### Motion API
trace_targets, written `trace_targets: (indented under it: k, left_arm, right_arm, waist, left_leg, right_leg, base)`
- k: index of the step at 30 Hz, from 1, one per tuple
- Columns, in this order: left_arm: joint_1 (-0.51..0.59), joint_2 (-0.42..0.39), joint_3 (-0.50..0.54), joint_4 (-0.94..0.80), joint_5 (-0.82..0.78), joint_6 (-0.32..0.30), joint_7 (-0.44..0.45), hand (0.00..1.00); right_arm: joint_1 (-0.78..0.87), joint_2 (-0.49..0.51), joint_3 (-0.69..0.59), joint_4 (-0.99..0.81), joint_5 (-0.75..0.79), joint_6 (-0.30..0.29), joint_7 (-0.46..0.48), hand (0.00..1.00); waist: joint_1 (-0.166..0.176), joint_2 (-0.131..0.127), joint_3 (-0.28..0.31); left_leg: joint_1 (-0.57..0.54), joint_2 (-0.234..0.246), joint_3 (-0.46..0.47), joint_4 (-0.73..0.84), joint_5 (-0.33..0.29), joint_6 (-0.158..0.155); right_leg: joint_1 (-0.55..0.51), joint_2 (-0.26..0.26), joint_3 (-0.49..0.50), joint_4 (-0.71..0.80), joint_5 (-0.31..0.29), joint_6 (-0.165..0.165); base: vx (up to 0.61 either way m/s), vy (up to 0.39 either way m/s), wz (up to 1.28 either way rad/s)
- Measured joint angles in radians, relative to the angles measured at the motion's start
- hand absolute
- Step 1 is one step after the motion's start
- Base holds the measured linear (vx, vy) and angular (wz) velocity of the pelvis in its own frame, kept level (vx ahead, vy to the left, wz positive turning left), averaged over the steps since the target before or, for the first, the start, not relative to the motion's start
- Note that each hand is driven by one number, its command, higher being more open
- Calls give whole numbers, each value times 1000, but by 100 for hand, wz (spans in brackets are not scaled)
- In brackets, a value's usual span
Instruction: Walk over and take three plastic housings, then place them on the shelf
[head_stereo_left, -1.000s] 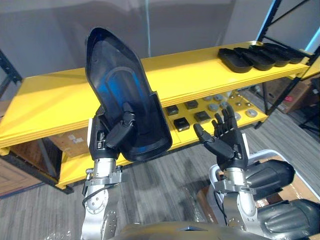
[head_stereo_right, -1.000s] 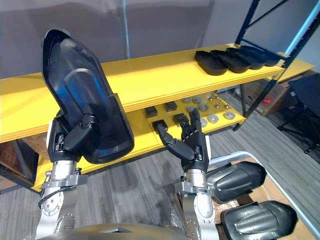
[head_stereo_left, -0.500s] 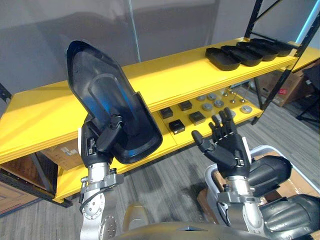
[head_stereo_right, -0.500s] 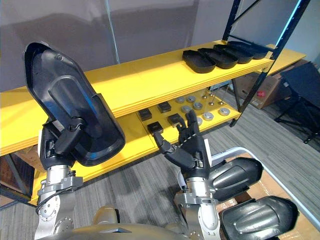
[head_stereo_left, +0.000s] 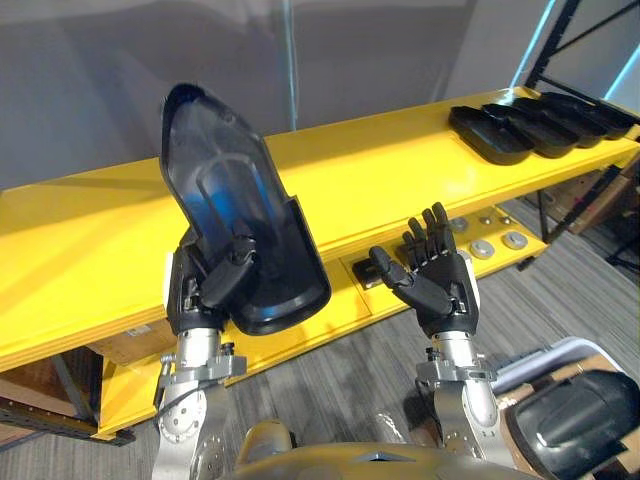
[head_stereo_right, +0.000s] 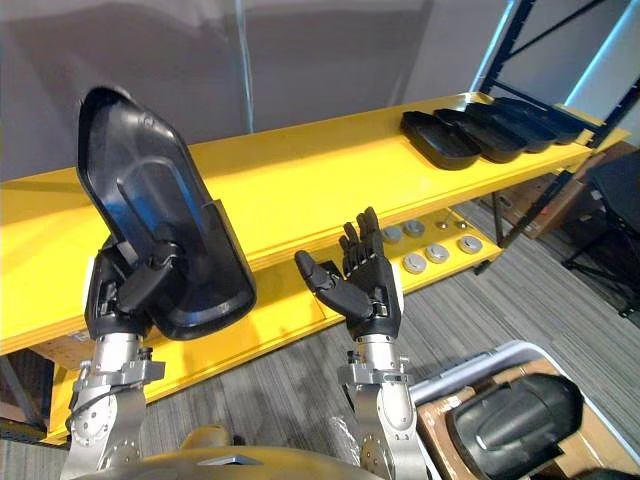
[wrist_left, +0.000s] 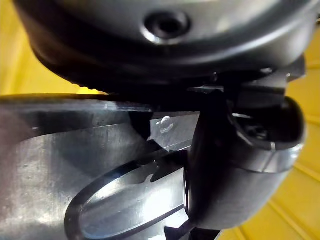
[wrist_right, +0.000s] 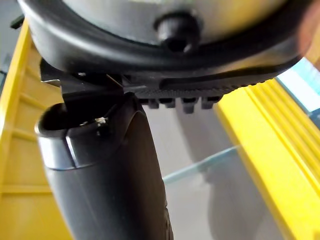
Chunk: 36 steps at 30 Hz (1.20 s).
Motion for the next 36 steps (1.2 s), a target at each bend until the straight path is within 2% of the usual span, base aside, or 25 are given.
trace_targets:
  k: [1, 2, 4, 5, 6, 7, 8, 9, 10, 11, 12, 13, 14, 16, 20, 22, 24, 28, 30, 32, 36]
  left_arm:
    - [-14, -2, 10, 0, 16, 0, -1, 0]
    - [-21, -9, 31, -2, 38, -2, 1, 0]
    - [-22, -13, 41, -2, 47, -3, 4, 0]
    - [-23, -13, 40, -2, 52, -3, 4, 0]
    - [-27, -11, 25, -2, 65, -1, 5, 0]
    - [-30, -11, 17, -2, 67, -1, 7, 0]
    - [-34, -10, 3, -2, 67, 0, 14, 0]
    - [-35, -3, -2, -4, 68, 0, 20, 0]
    - [-40, 7, -3, -5, 72, 0, 23, 0]
    - [-41, -10, -19, 0, 77, 5, 31, 0]
    - [-43, -17, -29, 0, 77, 5, 35, 0]
    - [-48, -32, -46, 0, 80, 5, 34, 0]
    - [-50, -42, -54, 0, 82, 6, 24, 0]
    - [-50, -44, -61, 0, 80, 6, 12, 0]
    - [-51, -52, -49, -1, 75, 10, 1, 0]
    - [-54, -52, -37, -1, 74, 35, 1, 0]
    - [-54, -50, -25, 0, 74, 101, 21, 0]
    - [-98, -45, -24, 52, 68, 195, 83, 0]
    - [-169, -34, -28, 121, 64, 247, 124, 0]
    - [-229, -24, -44, 171, 57, 269, 147, 0]
    - [-376, 15, -76, 292, 56, 306, 215, 0]
  right_arm:
    - [-5, 11, -16, 18, -13, 0, -6, 100]
    - [-9, 25, -27, 43, -19, 1, -8, 100]
    - [-11, 29, -18, 44, -39, 1, -7, 100]
    - [-13, 29, -17, 42, -50, 1, -6, 100]
    - [-11, 26, -18, 19, -57, 1, -5, 100]
    - [-10, 24, -23, 3, -56, 1, -3, 100]
    - [-8, 22, -34, -37, -55, 1, 4, 100]
    - [-5, 21, -40, -69, -54, -2, 11, 100]
    - [-5, 21, -45, -100, -52, -17, 21, 100]
    - [-5, 8, -53, -133, -48, -29, 27, 100]
    - [-5, 3, -60, -152, -48, -33, 26, 100]
    - [-7, -9, -78, -183, -49, -36, 21, 100]
    - [-11, -21, -89, -198, -49, -36, 10, 100]
    - [-25, -30, -94, -201, -50, -33, -7, 100]
    - [-31, -30, -95, -233, -52, 22, -9, 100]
    - [-27, -30, -94, -247, -52, 41, -2, 100]
    - [-27, -30, -92, -260, -52, 64, 23, 100]
    - [-29, -32, -83, -280, -48, 103, 50, 100]
    - [-34, -34, -60, -281, -47, 132, 72, 100]
    - [-35, -35, -40, -281, -39, 145, 82, 100]
    - [-60, -63, 24, -281, -38, 184, 110, 100]
  waist:
    - [-2, 0, 2]
    - [-21, 14, 12]
    - [-44, 16, 13]
    - [-49, 20, 15]
    - [-58, 23, 18]
    - [-62, 25, 19]
    - [-70, 24, 23]
    - [-72, 7, 19]
    - [-71, -18, 20]
    - [-66, 2, 21]
    - [-64, 10, 19]
    - [-61, 32, 21]
    - [-59, 40, 22]
    - [-46, 44, 19]
    - [-33, 48, 17]
    - [-26, 48, 17]
    - [-21, 41, 14]
    - [-21, 40, 12]
    - [-25, 37, 11]
    - [-27, 37, 11]
    - [-55, 37, 11]
  left_leg:
    - [31, -11, 4, -19, 0, 9]
    - [86, -14, 9, -52, -3, 21]
    - [136, -3, 12, -91, -4, 23]
    - [148, 6, 13, -100, -4, 22]
    - [168, 33, 13, -112, -4, 17]
    - [172, 45, 10, -111, -8, 7]
    - [176, 62, 0, -99, -19, -13]
    - [174, 63, -5, -85, -32, -33]
    - [171, 59, -19, -72, -54, -61]
    - [166, 91, -29, -63, -63, -74]
    - [158, 104, -33, -65, -64, -79]
    - [144, 122, -40, -73, -56, -86]
    - [146, 132, -50, -98, -41, -92]
    - [169, 143, -50, -138, -20, -107]
    - [196, 142, -52, -180, -3, -109]
    - [196, 139, -49, -185, -3, -109]
    - [196, 127, -47, -197, 7, -102]
    - [200, 112, -45, -217, 24, -98]
    - [215, 105, -30, -246, 40, -97]
    - [213, 105, -25, -247, 43, -97]
    - [214, 105, -2, -247, 46, -98]
  right_leg:
    - [-43, -13, 3, 100, 54, 23]
    - [-87, -16, 6, 220, 94, 4]
    - [-153, 18, -1, 286, -10, -47]
    - [-172, 37, -7, 279, -34, -49]
    - [-206, 77, -32, 193, -68, -66]
    - [-207, 89, -40, 140, -71, -71]
    - [-203, 104, -47, -1, -56, -67]
    - [-196, 106, -45, -114, 31, -70]
    - [-187, 104, -39, -163, 63, -45]
    - [-144, 124, -58, -230, 53, -45]
    - [-130, 135, -68, -274, 53, -45]
    - [-117, 158, -89, -328, 70, -49]
    - [-106, 173, -103, -360, 83, -59]
    - [-92, 189, -106, -381, 90, -68]
    - [-57, 200, -116, -427, 103, -71]
    - [-49, 199, -112, -448, 114, -67]
    - [-41, 191, -109, -481, 134, -63]
    - [-30, 179, -104, -521, 161, -58]
    - [-25, 176, -96, -543, 177, -56]
    - [-26, 177, -91, -554, 188, -58]
    - [-31, 178, -72, -571, 208, -58]
  base:
    - [225, 89, 6]
    - [273, 90, 1]
    - [195, 22, -2]
    - [174, -66, -3]
    - [163, -92, 1]
    - [190, -150, 9]
    - [123, -120, 12]
    - [166, -171, 11]
    - [164, -204, 6]
    - [189, -252, 3]
    - [144, -238, 6]
    - [115, -198, 13]
    - [62, -120, 16]
    - [66, -122, 6]
    - [21, -46, 4]
    - [-14, 31, -3]
    - [-14, 56, 0]
    - [-14, 42, 0]
    - [-40, 19, -13]
    - [-44, 8, -11]
    - [-55, 13, -16]
